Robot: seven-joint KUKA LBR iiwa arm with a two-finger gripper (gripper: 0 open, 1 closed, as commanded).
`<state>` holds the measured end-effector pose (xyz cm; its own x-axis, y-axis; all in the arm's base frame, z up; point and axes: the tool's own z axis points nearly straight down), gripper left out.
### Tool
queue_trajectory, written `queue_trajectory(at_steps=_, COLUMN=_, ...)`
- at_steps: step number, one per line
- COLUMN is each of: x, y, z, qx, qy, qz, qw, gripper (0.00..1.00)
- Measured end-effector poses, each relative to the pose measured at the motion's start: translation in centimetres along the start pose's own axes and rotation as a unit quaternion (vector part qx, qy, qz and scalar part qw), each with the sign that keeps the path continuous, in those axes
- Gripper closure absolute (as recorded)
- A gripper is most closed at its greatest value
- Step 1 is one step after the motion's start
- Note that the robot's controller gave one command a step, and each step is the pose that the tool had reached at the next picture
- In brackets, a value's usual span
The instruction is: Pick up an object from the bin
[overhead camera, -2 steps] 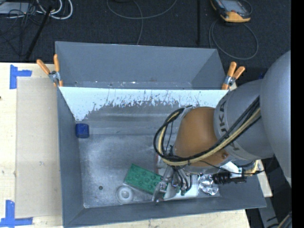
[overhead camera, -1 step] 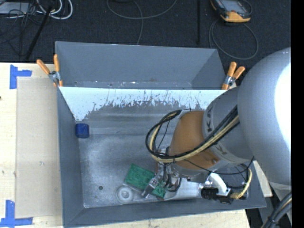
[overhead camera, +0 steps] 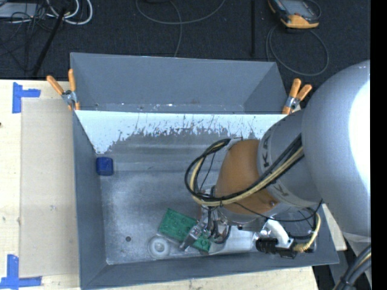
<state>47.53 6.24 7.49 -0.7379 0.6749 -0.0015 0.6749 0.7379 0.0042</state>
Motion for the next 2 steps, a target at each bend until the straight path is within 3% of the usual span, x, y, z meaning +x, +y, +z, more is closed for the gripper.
queue_trajectory(at_steps=1, x=-0.3, y=0.1, z=-0.2, qx=-0.002, qy=-0.0046, qz=0.001, qw=1.0, gripper=1.0)
queue_trajectory(at_steps=2, x=-0.4, y=0.2, z=-7.4, qx=0.0, qy=-0.0007, qz=0.0, qw=1.0, gripper=1.0)
